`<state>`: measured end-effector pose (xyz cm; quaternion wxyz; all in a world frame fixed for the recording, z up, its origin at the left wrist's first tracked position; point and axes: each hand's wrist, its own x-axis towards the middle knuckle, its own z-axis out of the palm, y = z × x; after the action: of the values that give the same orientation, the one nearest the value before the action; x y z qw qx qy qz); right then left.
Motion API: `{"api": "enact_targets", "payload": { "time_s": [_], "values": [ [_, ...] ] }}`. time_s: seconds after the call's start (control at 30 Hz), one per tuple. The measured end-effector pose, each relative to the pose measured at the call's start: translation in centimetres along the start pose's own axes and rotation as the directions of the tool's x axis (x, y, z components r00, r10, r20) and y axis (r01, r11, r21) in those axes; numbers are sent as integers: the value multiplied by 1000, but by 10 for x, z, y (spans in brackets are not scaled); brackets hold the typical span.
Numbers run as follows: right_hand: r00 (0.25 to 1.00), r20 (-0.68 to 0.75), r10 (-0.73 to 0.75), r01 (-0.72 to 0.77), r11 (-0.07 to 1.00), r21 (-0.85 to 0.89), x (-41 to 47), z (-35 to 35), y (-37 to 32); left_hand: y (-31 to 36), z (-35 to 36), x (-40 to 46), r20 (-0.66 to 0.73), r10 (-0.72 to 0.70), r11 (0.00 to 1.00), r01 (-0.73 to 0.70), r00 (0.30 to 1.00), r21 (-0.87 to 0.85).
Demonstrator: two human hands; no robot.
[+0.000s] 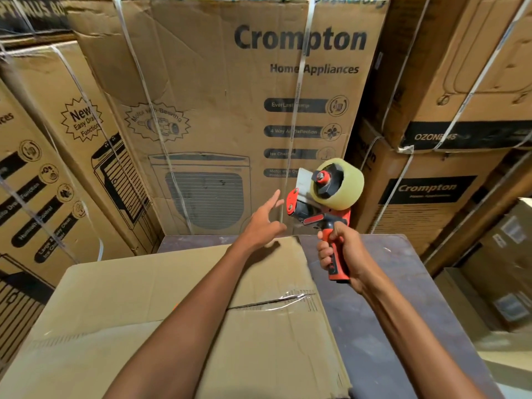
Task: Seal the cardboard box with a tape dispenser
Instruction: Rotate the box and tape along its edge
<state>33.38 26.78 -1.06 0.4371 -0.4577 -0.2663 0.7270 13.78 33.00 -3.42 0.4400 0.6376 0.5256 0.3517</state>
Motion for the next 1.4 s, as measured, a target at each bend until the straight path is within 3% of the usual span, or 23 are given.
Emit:
{"api": "enact_targets", "payload": {
  "time_s": [0.2, 0.6, 0.83, 1.03, 1.23, 1.4],
  "values": [
    [1000, -22, -6, 4, 993, -119, 3, 1, 20, -10, -1, 5, 47, -55, 996, 51, 997, 74],
    [997, -28, -70, 58, 949, -310, -7, 1, 49, -41, -3, 4, 189, -30, 980, -9, 982, 200],
    [964, -101, -244, 168, 862, -478, -6, 11, 67, -51, 3, -4, 27, 131, 923, -132, 991, 362],
    [902, -88, -422, 217, 622, -753, -7, 17, 68, -50, 1, -4, 65, 93, 935, -110, 993, 336],
    [872, -105, -478, 206, 553, -808, -13, 17, 72, -47, 1, -5, 66, 82, 958, -97, 994, 269],
    [893, -91, -441, 197, 563, -803, -41, 13, 82, -46, 5, -10, 10, 120, 904, -113, 993, 411]
  ]
}}
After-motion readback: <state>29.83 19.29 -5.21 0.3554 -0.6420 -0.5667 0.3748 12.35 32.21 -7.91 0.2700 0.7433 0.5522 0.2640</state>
